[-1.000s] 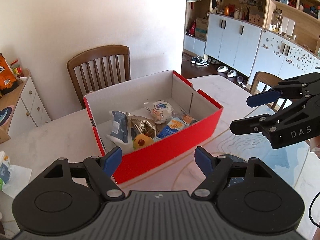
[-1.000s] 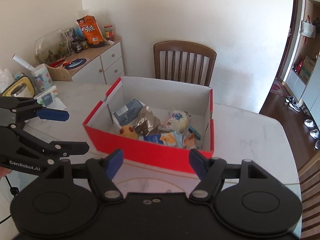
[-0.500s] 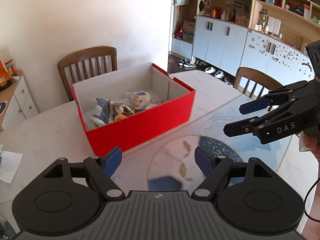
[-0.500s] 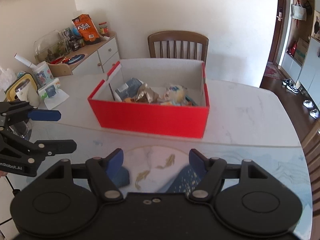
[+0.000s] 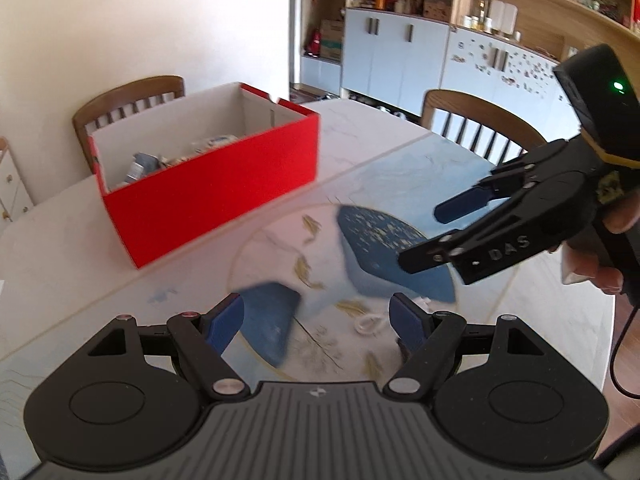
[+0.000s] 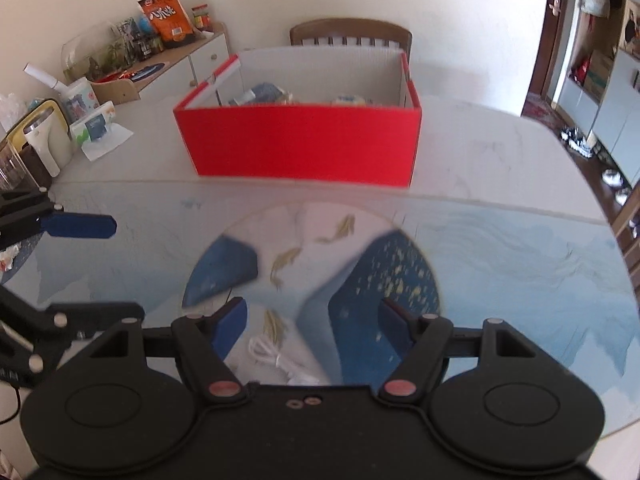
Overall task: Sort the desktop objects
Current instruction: 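Move both tools back from the box toward the black bag and white cable, then grasp the black-and-gold snack bag with the left tool while the right tool grasps the white cable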
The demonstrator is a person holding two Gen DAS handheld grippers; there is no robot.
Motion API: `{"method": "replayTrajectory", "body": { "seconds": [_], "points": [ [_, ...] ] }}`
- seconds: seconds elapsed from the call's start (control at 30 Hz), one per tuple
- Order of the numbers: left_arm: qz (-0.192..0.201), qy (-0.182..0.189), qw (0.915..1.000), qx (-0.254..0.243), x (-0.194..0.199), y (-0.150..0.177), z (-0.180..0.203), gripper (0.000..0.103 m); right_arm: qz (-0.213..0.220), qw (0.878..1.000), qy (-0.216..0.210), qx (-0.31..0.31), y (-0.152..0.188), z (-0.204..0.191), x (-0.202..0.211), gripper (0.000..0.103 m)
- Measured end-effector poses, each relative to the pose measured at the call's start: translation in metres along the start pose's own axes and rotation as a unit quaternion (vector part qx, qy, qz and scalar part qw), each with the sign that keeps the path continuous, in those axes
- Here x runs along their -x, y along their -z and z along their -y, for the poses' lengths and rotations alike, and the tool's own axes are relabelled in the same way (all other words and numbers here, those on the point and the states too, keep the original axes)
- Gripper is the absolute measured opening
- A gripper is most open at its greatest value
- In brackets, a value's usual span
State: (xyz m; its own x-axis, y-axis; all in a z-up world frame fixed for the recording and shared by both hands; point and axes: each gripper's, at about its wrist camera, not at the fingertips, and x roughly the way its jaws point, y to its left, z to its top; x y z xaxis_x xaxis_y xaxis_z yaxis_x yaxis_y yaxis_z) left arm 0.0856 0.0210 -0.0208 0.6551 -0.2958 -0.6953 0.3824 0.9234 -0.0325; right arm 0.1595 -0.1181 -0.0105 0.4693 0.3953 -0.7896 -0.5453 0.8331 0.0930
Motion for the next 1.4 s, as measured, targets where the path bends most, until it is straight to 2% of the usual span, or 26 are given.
{"method": "replayTrajectory", "body": {
  "seconds": [0.5,0.83,1.23,1.4],
  "points": [
    [-0.040,0.040,0.9978,-0.033,-0.033,0.048,0.040,0.079,-0.048,0.999,0.004,0.002,0.034,-0.004,-0.033,0.071],
    [-0.042,0.045,0.9971,-0.045,-0.045,0.054,0.054,0.079,-0.065,0.998,0.011,0.002,0.038,-0.006,-0.051,0.070],
    [-0.050,0.044,0.9975,-0.025,-0.060,0.059,0.064,0.079,-0.062,0.997,0.021,0.028,0.037,-0.014,-0.058,0.069],
    [-0.053,0.040,0.9976,-0.017,-0.062,0.060,0.067,0.079,-0.056,0.997,0.023,0.042,0.038,-0.021,-0.057,0.061]
  ]
}}
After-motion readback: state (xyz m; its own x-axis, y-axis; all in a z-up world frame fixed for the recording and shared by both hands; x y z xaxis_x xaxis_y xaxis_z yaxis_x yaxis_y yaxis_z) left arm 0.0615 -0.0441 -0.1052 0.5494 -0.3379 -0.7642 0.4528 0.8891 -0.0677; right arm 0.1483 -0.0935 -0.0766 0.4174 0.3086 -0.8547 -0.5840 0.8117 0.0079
